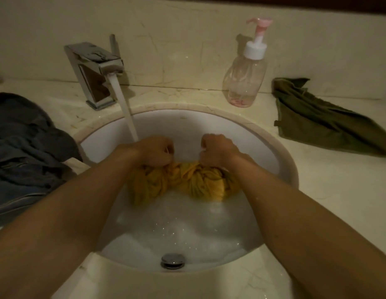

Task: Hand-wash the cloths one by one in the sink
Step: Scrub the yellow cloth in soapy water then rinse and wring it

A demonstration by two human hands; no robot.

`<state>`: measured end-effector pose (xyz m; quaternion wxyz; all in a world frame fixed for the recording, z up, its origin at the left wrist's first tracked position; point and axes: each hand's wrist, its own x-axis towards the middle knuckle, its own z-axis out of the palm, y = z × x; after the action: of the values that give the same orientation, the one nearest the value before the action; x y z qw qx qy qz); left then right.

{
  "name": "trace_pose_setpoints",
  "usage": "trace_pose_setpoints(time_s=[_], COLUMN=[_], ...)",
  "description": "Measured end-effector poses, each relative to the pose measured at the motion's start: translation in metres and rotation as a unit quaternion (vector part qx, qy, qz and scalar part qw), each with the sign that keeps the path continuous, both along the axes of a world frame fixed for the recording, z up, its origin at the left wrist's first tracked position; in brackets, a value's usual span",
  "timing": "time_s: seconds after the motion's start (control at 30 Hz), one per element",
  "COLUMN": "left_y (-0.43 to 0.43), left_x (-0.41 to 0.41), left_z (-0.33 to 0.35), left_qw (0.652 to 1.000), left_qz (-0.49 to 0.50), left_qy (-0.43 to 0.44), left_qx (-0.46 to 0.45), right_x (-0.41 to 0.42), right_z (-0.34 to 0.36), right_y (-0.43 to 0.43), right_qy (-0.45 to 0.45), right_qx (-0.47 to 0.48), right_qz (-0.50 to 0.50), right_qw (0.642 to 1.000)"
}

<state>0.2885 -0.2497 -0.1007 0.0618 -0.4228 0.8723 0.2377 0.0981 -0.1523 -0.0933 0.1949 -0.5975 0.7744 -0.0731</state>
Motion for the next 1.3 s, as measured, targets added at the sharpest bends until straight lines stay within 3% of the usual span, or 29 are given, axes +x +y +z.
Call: trace_pose_setpoints(time_s=[0.07,0.13,0.27,0.4,0.47,0.53,0.6,0.7,0.77,0.83,0.97,1.0,1.03,1.1,1.2,1.3], left_y=[-0.002,-0.003,-0.003,0.004,0.007,0.007,0.006,0.007,0.007,0.001,-0.009,-0.009,-0.008,0.000,0.009,0.005], left_x=[0.002,0.003,-0.005,-0.005,-0.001,0.004,0.006,0.004,0.003,0.006,0.011,0.010,0.007,-0.001,-0.007,-0.008], left_z=[0.004,0.005,0.004,-0.002,-0.008,-0.011,-0.008,0.000,0.001,-0.001,-0.008,-0.006,-0.003,0.003,0.006,-0.003], left_qw=[0.990,0.986,0.996,0.974,0.968,0.984,0.995,0.999,1.000,0.999,0.970,0.971,0.981,0.999,0.985,0.987], left_qz=[-0.009,-0.022,-0.038,-0.075,-0.073,-0.073,-0.042,0.022,0.021,0.023,0.033,0.023,0.010,-0.021,-0.071,-0.059], left_qy=[0.094,0.120,0.023,-0.182,-0.208,-0.130,-0.040,0.023,0.008,0.021,0.158,0.161,0.139,0.027,-0.152,-0.145], left_qx=[-0.109,-0.110,-0.076,-0.111,-0.116,-0.098,-0.082,-0.019,-0.012,-0.039,-0.184,-0.178,-0.136,-0.024,-0.026,-0.031], right_x=[-0.003,-0.004,-0.001,0.007,0.018,0.023,0.022,0.008,-0.001,-0.004,-0.005,-0.002,0.000,0.006,0.013,0.023], right_z=[0.003,0.004,0.008,-0.003,-0.011,-0.013,-0.006,0.003,0.004,0.004,0.000,0.001,0.002,0.001,0.002,-0.005], right_y=[-0.002,-0.008,-0.005,0.002,0.003,0.000,-0.001,-0.004,-0.006,-0.003,-0.001,-0.002,-0.002,-0.004,-0.003,0.001], right_qy=[-0.007,-0.045,-0.010,0.163,0.191,0.158,0.029,-0.084,-0.079,-0.063,0.072,0.062,0.041,0.072,0.136,0.196], right_qx=[-0.073,-0.015,0.225,0.162,0.105,0.066,0.060,0.114,0.165,0.153,-0.087,-0.119,-0.099,0.044,0.171,0.160], right_qz=[0.010,0.064,0.147,0.173,0.175,0.146,0.081,0.089,0.093,0.074,0.024,0.035,0.060,0.121,0.146,0.153], right_qw=[0.997,0.997,0.963,0.958,0.960,0.974,0.994,0.986,0.979,0.984,0.993,0.990,0.992,0.989,0.965,0.955])
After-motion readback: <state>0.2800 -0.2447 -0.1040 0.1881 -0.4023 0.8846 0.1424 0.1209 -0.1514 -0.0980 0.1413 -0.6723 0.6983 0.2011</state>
